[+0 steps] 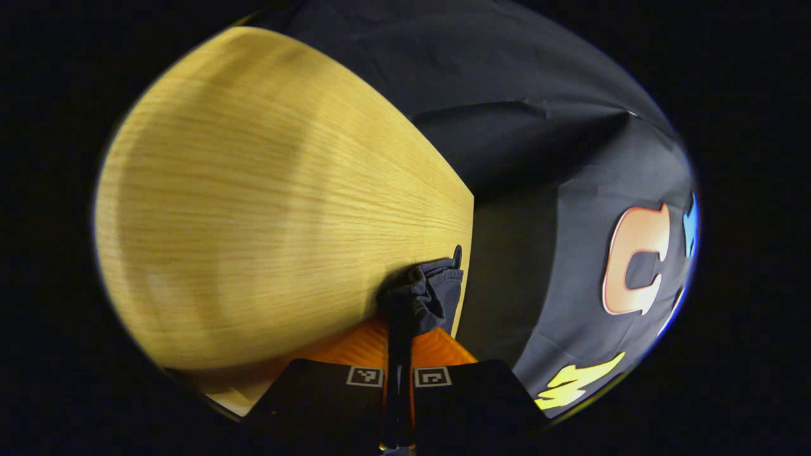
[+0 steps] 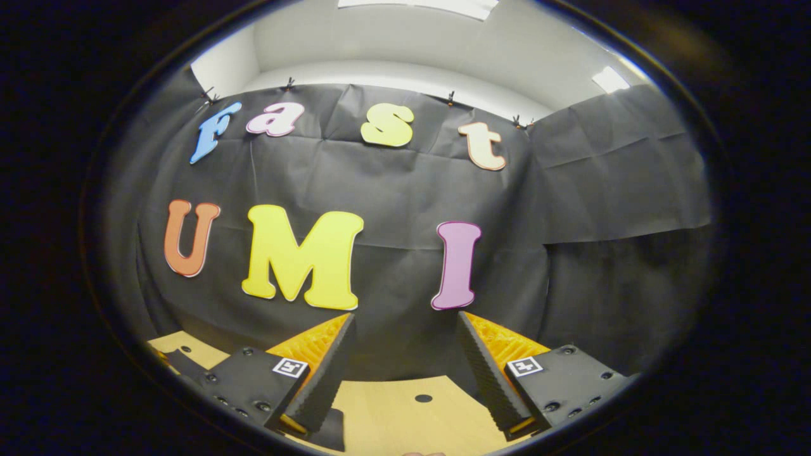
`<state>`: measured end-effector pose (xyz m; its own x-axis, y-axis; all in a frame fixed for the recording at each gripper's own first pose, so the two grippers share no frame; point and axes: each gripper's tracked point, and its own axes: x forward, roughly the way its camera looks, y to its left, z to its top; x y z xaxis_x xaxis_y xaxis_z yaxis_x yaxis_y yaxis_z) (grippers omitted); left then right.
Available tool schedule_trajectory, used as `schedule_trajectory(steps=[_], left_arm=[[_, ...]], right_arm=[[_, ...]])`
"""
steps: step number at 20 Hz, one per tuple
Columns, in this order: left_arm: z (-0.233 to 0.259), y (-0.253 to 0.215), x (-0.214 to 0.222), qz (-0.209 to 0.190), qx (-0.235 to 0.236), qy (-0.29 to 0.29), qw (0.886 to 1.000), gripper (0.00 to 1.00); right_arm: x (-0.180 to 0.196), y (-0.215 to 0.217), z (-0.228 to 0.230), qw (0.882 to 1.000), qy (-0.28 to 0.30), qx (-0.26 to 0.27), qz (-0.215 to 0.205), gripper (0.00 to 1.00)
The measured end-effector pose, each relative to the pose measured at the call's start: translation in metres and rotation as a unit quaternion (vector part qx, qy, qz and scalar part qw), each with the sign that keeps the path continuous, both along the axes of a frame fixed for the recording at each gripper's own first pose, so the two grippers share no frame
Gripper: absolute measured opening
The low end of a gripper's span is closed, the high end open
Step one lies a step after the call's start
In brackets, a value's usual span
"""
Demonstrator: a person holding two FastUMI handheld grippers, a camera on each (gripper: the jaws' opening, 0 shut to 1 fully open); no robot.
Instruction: Grasp the waist and the cuffs of the jeans and fold them to make the two legs overlap; first hold the waist and fold one-third of the jeans toward the cuffs, then hold the cuffs and fold the remaining one-third in the same direction to finish folding.
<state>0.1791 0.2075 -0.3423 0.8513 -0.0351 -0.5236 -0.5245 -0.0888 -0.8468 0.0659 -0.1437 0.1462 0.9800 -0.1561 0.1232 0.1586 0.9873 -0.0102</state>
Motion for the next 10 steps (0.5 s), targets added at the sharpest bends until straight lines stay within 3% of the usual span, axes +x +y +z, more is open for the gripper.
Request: schedule_trajectory(steps=[10], left_arm=[[0.090, -0.016, 0.014, -0.074, 0.115, -0.066, 0.988, 0.03]], right_arm=[[-0.001, -0.005, 0.004, 1.000, -0.006, 0.002, 0.003, 0.96]])
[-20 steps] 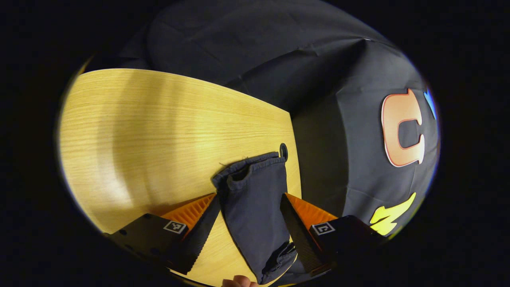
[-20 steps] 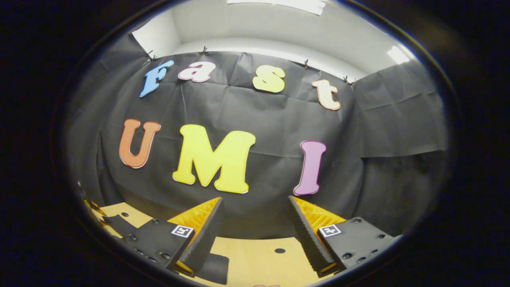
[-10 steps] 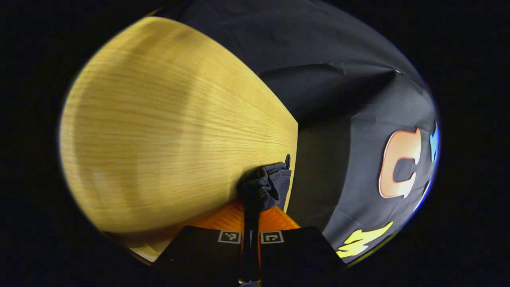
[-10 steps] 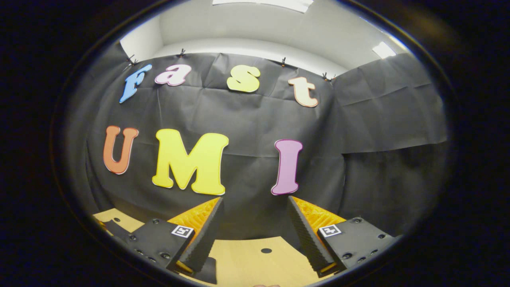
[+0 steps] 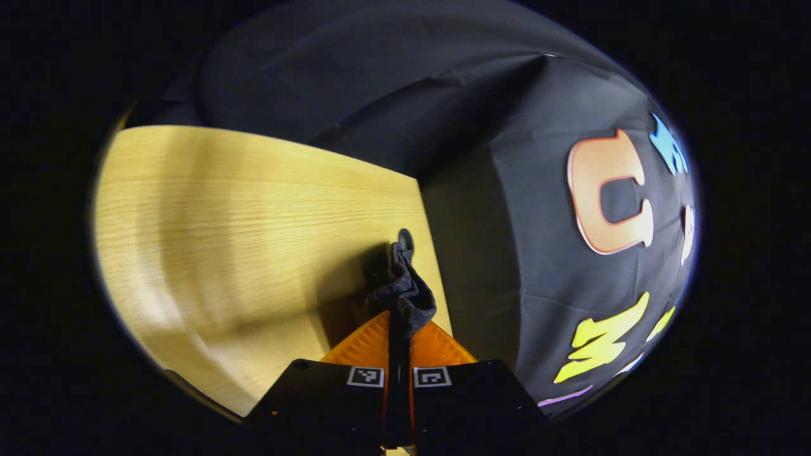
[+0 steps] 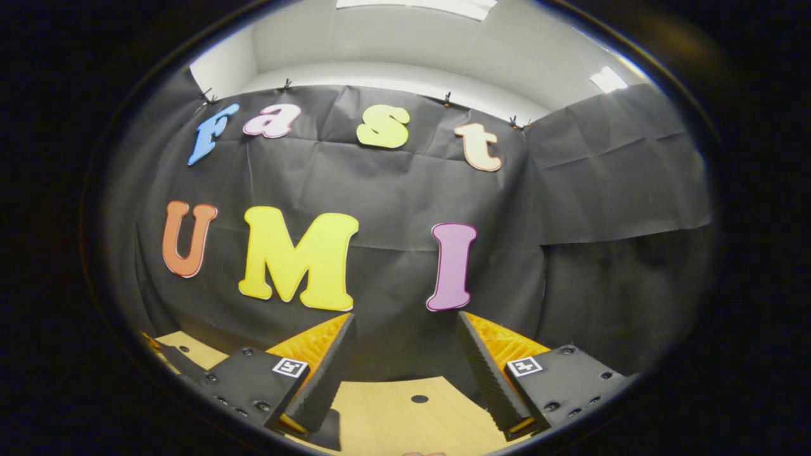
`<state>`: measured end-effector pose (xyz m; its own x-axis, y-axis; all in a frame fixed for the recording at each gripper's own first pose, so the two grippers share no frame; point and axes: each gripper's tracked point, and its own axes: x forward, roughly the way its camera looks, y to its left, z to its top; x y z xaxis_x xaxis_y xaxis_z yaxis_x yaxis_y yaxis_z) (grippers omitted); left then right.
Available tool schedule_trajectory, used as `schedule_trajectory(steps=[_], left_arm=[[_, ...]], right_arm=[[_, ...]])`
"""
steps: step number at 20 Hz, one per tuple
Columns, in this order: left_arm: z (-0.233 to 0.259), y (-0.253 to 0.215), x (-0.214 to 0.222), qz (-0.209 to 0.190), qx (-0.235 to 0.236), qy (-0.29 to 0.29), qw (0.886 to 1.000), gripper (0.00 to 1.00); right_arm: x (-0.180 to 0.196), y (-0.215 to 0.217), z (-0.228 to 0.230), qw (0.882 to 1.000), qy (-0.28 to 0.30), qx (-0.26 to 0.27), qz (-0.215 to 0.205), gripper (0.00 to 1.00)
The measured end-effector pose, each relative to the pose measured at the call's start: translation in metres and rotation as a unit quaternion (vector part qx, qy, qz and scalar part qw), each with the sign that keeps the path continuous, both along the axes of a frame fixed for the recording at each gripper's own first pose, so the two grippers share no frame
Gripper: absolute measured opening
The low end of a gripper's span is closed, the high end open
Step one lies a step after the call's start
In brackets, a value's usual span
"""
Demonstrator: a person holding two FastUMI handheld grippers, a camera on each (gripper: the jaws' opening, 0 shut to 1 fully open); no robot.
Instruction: Grasp the waist and the cuffs of the jeans and fold them to make the two legs overlap; first hold the waist and fold one-third of the jeans toward the cuffs, then hold the cuffs and fold the remaining one-third in the same direction to finish folding.
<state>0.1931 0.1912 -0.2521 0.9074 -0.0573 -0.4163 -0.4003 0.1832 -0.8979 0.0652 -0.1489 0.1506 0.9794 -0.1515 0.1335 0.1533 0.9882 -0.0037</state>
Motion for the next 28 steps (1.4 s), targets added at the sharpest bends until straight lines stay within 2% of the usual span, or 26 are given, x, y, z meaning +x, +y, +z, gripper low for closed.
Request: schedule_trajectory(steps=[5, 6, 11, 18, 23, 26, 28], left_arm=[[0.070, -0.064, 0.009, -0.059, 0.066, -0.057, 0.994, 0.03], [0.079, -0.077, 0.012, -0.068, 0.073, -0.067, 0.993, 0.03], [0.111, -0.162, 0.019, -0.128, 0.077, -0.096, 0.984, 0.03], [0.139, -0.288, 0.024, -0.220, 0.102, -0.126, 0.962, 0.03], [0.121, -0.388, 0.010, -0.294, 0.088, -0.107, 0.946, 0.03], [0.075, -0.422, 0.007, -0.316, 0.120, -0.058, 0.939, 0.03], [0.046, -0.428, -0.001, -0.320, 0.125, -0.022, 0.939, 0.03]], right_arm=[[-0.004, -0.006, -0.001, 1.000, 0.002, 0.004, 0.006, 0.98], [-0.007, -0.010, -0.001, 1.000, 0.001, 0.003, 0.006, 0.96], [-0.023, -0.045, 0.000, 1.000, 0.000, -0.003, -0.015, 0.96], [-0.053, -0.102, -0.009, 0.998, 0.017, -0.004, -0.061, 0.98], [-0.077, -0.136, -0.019, 0.996, 0.029, 0.004, -0.089, 0.96], [-0.088, -0.150, -0.025, 0.994, 0.036, 0.017, -0.099, 0.96], [-0.091, -0.156, -0.032, 0.994, 0.040, 0.020, -0.104, 0.96]])
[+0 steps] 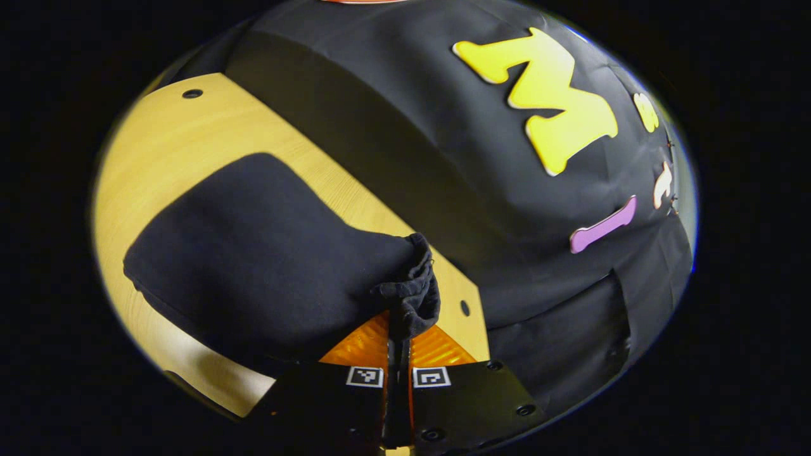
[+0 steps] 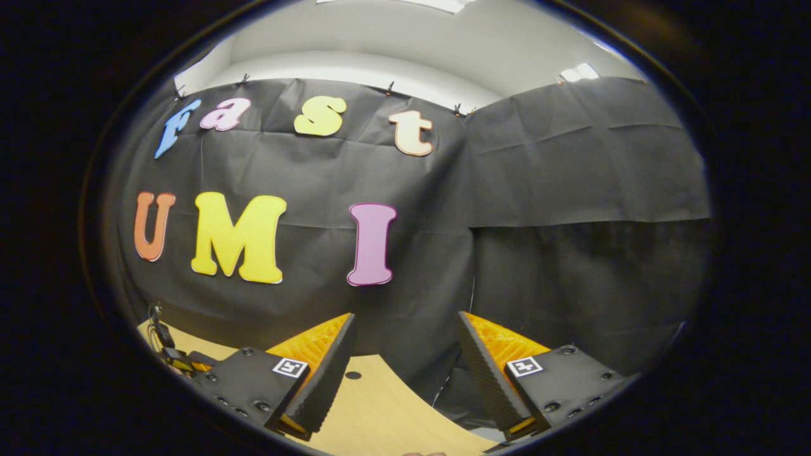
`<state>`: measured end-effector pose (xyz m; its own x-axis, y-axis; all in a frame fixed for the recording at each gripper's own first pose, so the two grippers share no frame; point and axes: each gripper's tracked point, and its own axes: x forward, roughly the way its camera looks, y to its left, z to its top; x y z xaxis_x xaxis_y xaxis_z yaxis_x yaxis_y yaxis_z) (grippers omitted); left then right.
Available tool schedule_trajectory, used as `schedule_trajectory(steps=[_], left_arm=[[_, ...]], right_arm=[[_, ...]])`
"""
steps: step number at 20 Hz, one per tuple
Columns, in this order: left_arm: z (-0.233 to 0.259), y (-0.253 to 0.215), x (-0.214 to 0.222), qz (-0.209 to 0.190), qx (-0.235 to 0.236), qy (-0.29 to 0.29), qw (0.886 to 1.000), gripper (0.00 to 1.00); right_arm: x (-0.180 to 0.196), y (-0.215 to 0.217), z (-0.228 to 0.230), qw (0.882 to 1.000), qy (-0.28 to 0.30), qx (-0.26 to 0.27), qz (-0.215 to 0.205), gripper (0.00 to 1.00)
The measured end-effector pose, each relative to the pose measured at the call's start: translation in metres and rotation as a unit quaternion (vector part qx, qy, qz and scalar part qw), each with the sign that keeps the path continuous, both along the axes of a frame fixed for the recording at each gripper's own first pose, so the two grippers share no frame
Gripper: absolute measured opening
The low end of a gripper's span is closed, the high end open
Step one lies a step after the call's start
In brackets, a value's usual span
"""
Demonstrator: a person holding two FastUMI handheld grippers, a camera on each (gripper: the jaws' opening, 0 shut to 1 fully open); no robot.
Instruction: Grasp the waist and the cuffs of the jeans and fold them to make the two legs overlap; first hold the waist and fold one-third of the jeans toward the cuffs, then hold the cuffs and fold the remaining one-third in the same direction to finish folding.
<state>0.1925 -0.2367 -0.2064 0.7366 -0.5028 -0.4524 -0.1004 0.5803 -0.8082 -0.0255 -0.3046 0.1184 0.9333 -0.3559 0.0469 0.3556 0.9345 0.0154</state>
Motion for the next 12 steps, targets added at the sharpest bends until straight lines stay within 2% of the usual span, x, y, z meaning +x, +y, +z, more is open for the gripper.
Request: schedule_trajectory(steps=[3, 6, 7, 9, 11, 12], left_arm=[[-0.015, -0.005, -0.008, -0.003, -0.002, 0.009, 1.000, 0.04], [-0.009, -0.014, -0.011, -0.015, -0.025, -0.009, 1.000, 0.17], [-0.009, -0.018, -0.014, -0.027, -0.019, -0.010, 0.999, 0.41], [-0.011, -0.023, -0.021, -0.053, 0.038, -0.022, 0.998, 0.89], [-0.010, -0.024, -0.026, -0.078, 0.095, -0.046, 0.991, 0.89], [-0.006, -0.025, -0.029, -0.086, 0.113, -0.057, 0.988, 0.94]], right_arm=[[0.000, -0.003, -0.007, 1.000, 0.005, 0.003, -0.003, 0.96], [0.002, -0.001, -0.010, 1.000, 0.006, 0.012, 0.003, 0.96], [0.005, 0.004, -0.012, 1.000, 0.008, 0.015, 0.007, 0.96], [0.008, 0.014, -0.013, 1.000, 0.008, 0.013, 0.016, 0.96], [0.009, 0.021, -0.013, 1.000, 0.008, 0.006, 0.024, 0.96], [0.010, 0.024, -0.013, 1.000, 0.008, 0.003, 0.028, 0.96]])
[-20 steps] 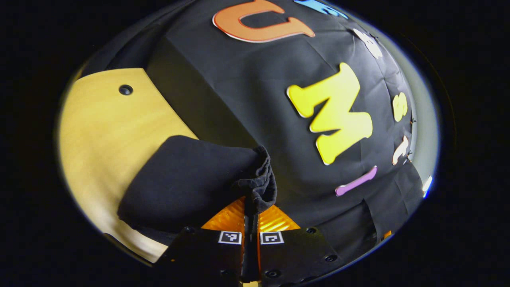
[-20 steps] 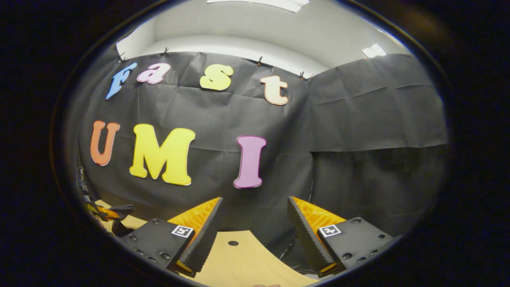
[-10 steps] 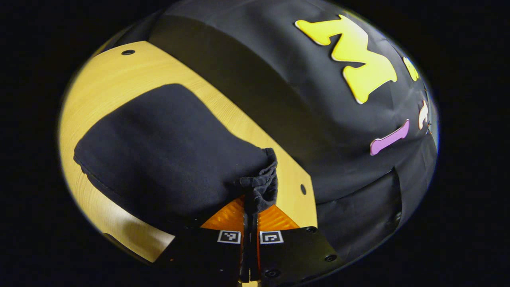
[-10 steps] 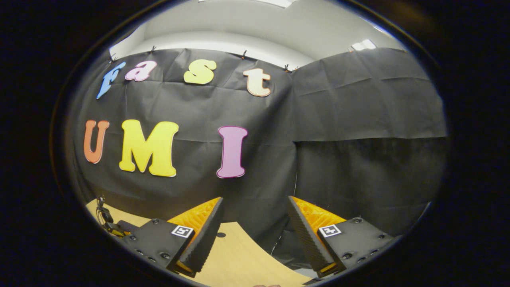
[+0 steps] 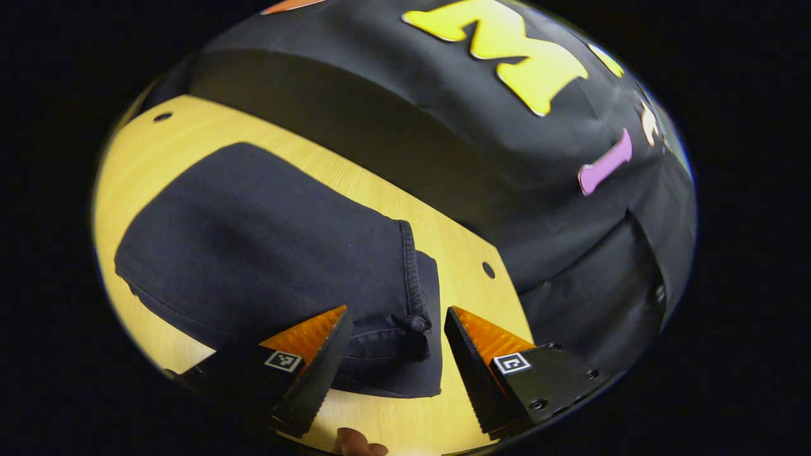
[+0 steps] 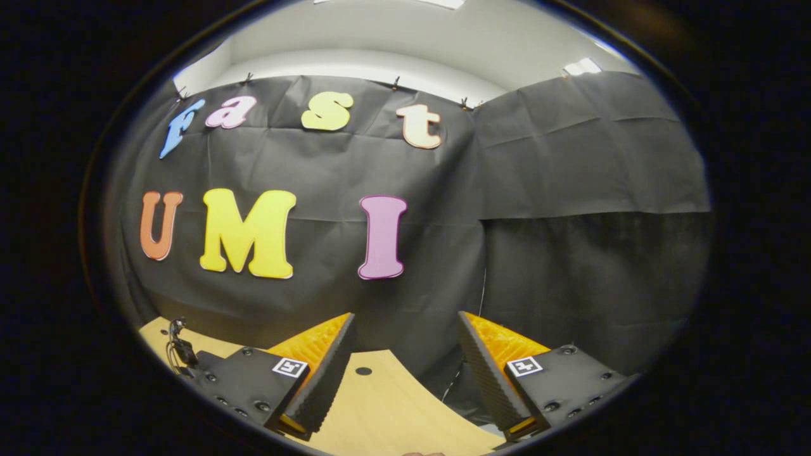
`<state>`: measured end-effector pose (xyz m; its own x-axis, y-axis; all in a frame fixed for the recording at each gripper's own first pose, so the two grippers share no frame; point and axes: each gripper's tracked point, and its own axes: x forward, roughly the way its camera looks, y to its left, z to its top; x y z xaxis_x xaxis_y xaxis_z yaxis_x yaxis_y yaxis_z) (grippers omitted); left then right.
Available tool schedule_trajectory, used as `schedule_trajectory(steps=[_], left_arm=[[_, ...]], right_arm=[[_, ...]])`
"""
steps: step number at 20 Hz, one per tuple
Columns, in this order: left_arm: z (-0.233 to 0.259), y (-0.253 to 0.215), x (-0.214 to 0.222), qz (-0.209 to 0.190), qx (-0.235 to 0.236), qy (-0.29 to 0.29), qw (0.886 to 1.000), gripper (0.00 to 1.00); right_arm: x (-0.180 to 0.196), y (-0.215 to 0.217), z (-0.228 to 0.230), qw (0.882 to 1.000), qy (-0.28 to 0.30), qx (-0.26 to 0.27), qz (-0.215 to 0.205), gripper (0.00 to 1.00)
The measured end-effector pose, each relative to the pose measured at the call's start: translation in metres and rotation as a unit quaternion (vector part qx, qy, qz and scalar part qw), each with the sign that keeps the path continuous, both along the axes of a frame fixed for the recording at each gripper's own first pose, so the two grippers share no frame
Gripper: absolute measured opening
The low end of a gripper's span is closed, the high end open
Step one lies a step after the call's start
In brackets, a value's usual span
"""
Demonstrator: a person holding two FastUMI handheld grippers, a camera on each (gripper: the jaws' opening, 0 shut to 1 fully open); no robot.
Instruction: Grasp the waist and the cuffs of the jeans and fold them to make the two legs overlap; first hold the waist and fold one-third of the jeans toward the cuffs, then hold the cuffs and fold the remaining one-third in the same direction to finish folding.
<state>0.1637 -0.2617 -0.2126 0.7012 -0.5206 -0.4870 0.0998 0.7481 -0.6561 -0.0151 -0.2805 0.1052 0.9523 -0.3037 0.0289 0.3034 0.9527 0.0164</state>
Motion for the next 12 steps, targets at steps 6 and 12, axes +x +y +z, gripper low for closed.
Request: schedule_trajectory(steps=[6, 12], left_arm=[[0.042, 0.032, 0.005, 0.012, 0.056, -0.073, 0.996, 0.98], [0.136, 0.140, -0.005, 0.099, 0.126, -0.182, 0.970, 0.98]], right_arm=[[0.009, 0.024, -0.014, 0.999, 0.008, 0.016, 0.029, 0.98], [0.047, 0.095, -0.019, 0.992, 0.001, 0.044, 0.119, 0.98]])
